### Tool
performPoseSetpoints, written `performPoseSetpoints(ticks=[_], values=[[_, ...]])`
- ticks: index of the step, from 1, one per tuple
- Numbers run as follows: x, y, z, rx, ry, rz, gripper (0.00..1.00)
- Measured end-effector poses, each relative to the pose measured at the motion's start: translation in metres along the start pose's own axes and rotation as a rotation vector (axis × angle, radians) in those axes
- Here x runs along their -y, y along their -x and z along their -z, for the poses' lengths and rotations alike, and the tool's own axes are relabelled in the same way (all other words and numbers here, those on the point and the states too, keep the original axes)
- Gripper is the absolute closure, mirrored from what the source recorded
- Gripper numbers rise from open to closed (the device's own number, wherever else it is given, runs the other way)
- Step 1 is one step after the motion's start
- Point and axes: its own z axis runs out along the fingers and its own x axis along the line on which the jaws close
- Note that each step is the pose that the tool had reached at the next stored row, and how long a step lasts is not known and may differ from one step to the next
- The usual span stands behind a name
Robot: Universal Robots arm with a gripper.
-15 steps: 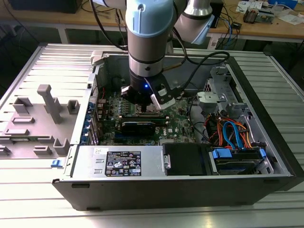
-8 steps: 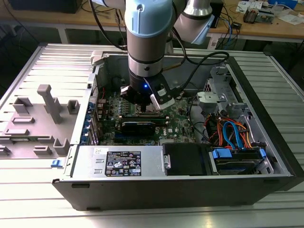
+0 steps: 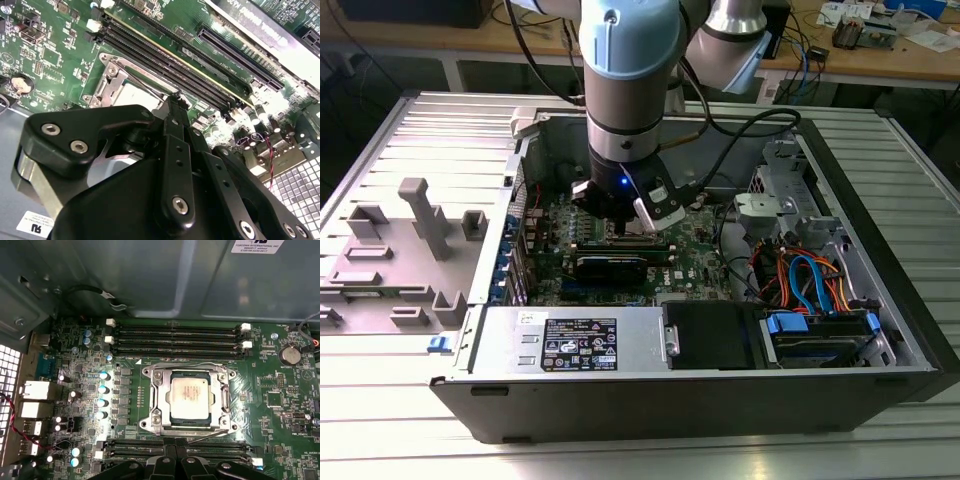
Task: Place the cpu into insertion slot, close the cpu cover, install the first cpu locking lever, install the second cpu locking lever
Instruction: 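Install the second cpu locking lever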
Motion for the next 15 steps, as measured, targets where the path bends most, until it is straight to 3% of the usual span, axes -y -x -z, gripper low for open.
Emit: performPoseSetpoints(ticks=[11, 15], values=[[0.0000, -0.0020, -0.0001, -0.0021, 0.0050, -0.001, 0.89], [0.0005, -0.0016, -0.0029, -0.0264, 0.0069, -0.006, 0.89]])
